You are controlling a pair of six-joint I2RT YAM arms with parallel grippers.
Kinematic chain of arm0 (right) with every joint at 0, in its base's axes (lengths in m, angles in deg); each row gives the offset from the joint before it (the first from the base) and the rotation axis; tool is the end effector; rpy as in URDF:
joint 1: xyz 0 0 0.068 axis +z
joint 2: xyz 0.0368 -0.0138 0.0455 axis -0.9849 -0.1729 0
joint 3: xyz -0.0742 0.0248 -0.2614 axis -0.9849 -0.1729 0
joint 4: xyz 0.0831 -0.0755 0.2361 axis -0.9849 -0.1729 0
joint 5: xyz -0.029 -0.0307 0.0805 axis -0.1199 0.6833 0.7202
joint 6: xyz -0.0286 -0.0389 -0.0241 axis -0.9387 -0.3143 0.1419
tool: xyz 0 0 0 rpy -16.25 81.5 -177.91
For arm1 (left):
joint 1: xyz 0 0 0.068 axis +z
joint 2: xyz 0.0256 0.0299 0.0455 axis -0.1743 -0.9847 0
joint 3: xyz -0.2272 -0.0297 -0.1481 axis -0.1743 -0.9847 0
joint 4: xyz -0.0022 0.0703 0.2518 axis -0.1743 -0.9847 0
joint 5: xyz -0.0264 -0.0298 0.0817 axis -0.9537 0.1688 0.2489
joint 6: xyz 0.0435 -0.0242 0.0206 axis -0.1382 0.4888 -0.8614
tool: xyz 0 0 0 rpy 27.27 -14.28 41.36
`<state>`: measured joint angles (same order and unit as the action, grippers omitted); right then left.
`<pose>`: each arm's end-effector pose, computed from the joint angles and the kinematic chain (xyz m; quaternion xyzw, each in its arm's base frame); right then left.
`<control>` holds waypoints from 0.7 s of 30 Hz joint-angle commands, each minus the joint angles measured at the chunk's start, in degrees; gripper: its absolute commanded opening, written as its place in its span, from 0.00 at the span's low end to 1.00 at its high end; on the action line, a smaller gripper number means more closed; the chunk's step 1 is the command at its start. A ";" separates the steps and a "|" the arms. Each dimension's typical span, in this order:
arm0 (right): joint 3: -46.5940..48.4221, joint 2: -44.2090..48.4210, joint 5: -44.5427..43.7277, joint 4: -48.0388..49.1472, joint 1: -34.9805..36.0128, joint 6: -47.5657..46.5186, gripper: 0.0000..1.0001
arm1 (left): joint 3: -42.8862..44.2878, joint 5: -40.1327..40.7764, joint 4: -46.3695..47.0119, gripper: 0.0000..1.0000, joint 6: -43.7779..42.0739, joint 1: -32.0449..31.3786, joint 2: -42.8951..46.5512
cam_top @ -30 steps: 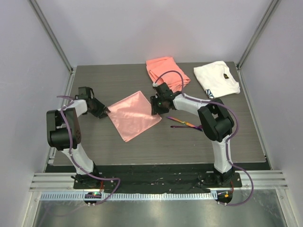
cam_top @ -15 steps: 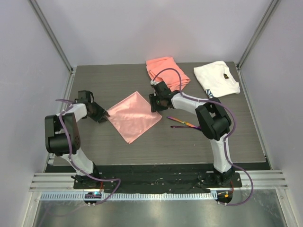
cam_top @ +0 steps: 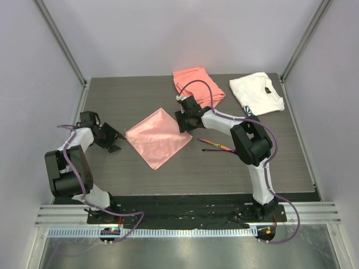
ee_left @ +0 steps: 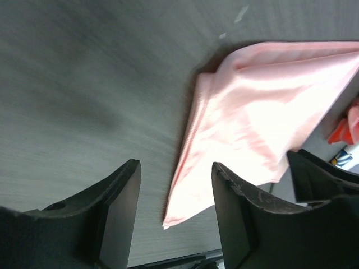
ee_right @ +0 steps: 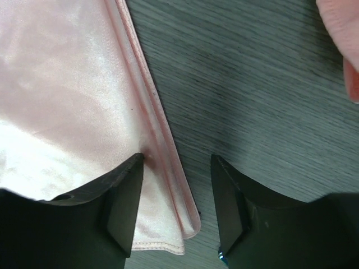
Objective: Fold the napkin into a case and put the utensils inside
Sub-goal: Rotate the lower triangle-folded napkin at the center of the board.
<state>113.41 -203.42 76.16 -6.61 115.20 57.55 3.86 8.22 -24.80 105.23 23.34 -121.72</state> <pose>0.3773 0.2642 0.1626 -0.1859 0.9289 0.1120 0.3000 0.2754 0.0532 0.1733 -0.4560 0.8529 -0.2114 0.1411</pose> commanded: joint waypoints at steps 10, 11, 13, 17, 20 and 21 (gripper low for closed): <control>8.80 1.04 2.99 -9.53 2.98 -0.94 0.66 | 25.53 -0.72 -14.42 0.61 -17.66 0.32 -16.29; 8.89 0.86 5.27 -9.36 3.94 -0.24 0.66 | 25.19 0.08 -13.21 0.61 -17.50 0.32 -15.95; 9.06 -0.27 12.04 -7.35 5.53 0.73 0.67 | 23.70 -0.96 -11.18 0.59 -15.84 0.32 -15.16; 12.22 -4.41 18.82 -6.55 10.27 3.45 0.65 | 22.20 -2.99 -7.31 0.56 -12.41 0.32 -12.53; 12.76 -5.03 18.39 -5.67 13.97 4.25 0.62 | 21.50 -2.38 -6.43 0.56 -11.35 0.41 -10.50; 12.76 -5.20 18.30 -4.88 14.58 4.60 0.59 | 21.41 -1.94 -6.69 0.56 -11.26 0.32 -9.19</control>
<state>124.10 -208.27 90.10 -13.49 126.13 59.89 25.61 6.21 -33.13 92.45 23.67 -136.91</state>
